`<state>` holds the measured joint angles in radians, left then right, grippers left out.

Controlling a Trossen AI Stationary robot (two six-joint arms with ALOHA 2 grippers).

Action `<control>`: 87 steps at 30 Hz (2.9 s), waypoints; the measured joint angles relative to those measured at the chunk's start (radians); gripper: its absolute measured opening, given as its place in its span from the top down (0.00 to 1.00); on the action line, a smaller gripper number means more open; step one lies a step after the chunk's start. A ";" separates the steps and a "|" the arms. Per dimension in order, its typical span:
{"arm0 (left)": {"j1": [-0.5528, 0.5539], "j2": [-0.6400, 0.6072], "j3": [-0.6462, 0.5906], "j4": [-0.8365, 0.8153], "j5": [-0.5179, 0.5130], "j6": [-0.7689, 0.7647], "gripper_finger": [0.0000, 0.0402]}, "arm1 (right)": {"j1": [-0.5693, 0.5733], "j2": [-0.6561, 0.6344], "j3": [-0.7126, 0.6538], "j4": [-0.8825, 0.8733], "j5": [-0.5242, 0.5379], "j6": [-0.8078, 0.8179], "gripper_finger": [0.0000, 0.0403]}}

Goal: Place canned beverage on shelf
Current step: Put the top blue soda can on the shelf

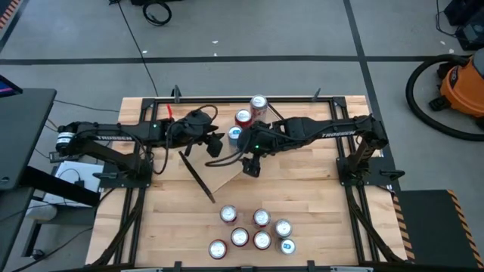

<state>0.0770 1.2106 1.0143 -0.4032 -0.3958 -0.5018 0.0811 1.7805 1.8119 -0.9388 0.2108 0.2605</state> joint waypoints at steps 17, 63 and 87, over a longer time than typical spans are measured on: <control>0.009 0.000 0.000 0.073 0.050 0.033 0.52 | -0.038 0.002 -0.101 0.090 -0.006 -0.057 0.20; 0.012 -0.007 0.000 -0.006 -0.046 0.042 0.52 | -0.076 0.001 -0.101 0.215 -0.029 -0.111 0.20; 0.031 0.002 0.000 -0.026 -0.130 0.136 0.52 | -0.091 0.000 -0.101 0.177 0.006 -0.104 0.20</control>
<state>0.1085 1.2124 1.0142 -0.4294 -0.5259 -0.3655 -0.0097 1.7805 1.7111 -0.7614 0.2169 0.1566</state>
